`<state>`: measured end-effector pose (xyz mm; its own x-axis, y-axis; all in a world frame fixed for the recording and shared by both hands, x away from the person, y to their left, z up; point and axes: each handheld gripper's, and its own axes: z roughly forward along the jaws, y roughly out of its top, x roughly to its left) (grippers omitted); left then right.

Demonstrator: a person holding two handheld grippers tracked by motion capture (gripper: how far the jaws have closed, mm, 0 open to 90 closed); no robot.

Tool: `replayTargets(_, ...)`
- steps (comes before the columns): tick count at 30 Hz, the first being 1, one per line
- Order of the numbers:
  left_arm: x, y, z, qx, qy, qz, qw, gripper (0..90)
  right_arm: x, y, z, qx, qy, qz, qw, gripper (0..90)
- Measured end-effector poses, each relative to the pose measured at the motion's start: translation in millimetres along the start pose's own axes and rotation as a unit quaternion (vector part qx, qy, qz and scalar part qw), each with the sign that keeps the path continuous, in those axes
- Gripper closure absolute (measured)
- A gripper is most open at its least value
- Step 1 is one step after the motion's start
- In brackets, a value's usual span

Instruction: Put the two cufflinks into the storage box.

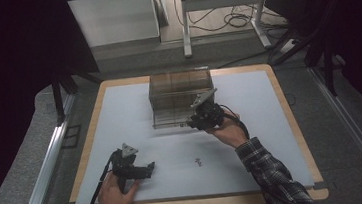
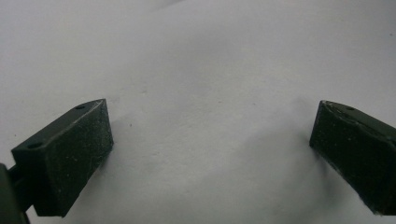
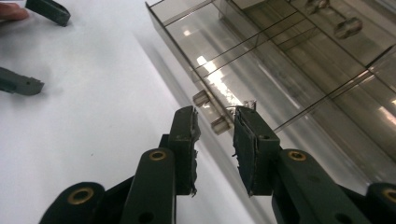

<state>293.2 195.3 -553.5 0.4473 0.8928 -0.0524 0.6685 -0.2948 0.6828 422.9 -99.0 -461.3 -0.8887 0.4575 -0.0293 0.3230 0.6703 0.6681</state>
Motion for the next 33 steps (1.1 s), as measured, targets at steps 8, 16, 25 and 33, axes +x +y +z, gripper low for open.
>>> replayTargets(8,0.0,0.0,0.0,0.000,0.000,0.000,1.0000,0.0,11.2,-10.1,-1.7,-0.002,0.010,-0.016,0.9998,68.0)
replayTargets(16,0.0,0.0,0.0,0.000,0.000,0.000,1.0000,0.0,20.9,-20.0,-5.7,-0.001,0.019,-0.029,0.9994,68.1)
replayTargets(25,0.2,0.1,-0.1,0.000,0.001,0.002,1.0000,0.0,33.8,-35.8,-8.1,0.004,0.037,-0.035,0.9987,72.5)
replayTargets(33,0.0,0.1,0.1,-0.001,0.001,0.000,1.0000,0.0,43.6,-47.3,-8.9,0.013,0.052,-0.038,0.9979,75.4)
